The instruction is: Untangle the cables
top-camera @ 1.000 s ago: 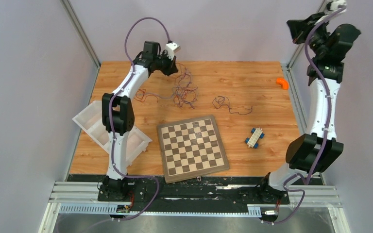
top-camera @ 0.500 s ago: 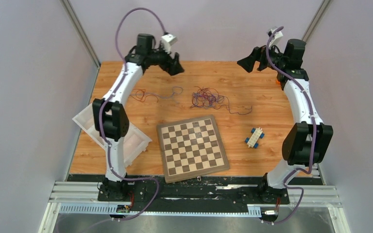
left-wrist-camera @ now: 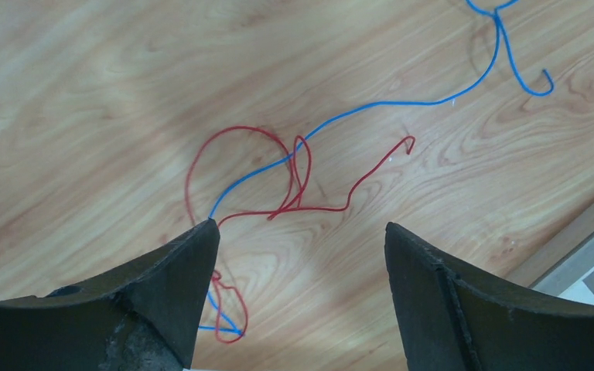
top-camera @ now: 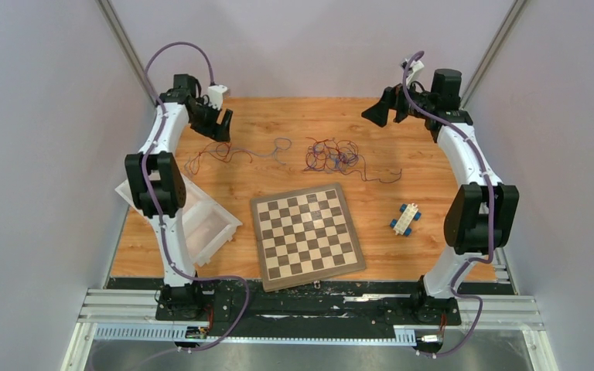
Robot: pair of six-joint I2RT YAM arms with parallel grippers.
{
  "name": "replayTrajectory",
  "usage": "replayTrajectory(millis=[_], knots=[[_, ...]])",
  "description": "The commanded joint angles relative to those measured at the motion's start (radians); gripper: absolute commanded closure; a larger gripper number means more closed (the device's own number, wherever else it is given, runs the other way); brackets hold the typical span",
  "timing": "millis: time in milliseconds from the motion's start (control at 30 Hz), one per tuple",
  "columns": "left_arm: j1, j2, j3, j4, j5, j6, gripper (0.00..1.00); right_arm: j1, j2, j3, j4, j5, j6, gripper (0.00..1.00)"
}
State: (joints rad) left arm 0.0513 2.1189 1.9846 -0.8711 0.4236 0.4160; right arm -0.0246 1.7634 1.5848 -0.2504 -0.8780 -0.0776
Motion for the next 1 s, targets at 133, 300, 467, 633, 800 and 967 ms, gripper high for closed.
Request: replayTrajectory(millis=[133,300,467,633,800,967], knots=[[-0.026,0.123,-0.002,0.002,-0.061,-0.003,0.25,0.019,0.008,0.036,-0.011,-0.016,-0.035,0.05],[-0.04,0.12,-0.009,0.036,-0.066,-0.005,0.6,0.035,0.023,0.049,-0.011,-0.009,-0.031,0.06],[-0.039,-0.001,0.098,-0.009,0.019,-0.058,1.0,0.073,0.028,0.053,-0.011,0.003,-0.037,0.08],[-0.026,-0.268,0.172,0.057,0.085,-0.155,1.0,0.111,0.039,0.045,-0.011,0.008,-0.053,0.08],[0.028,-0.44,0.234,0.211,0.104,-0.29,1.0,0.157,0.069,0.07,-0.011,0.007,-0.071,0.09],[0.079,-0.587,0.217,0.446,0.165,-0.506,1.0,0.218,0.116,0.126,-0.009,0.005,-0.088,0.09]])
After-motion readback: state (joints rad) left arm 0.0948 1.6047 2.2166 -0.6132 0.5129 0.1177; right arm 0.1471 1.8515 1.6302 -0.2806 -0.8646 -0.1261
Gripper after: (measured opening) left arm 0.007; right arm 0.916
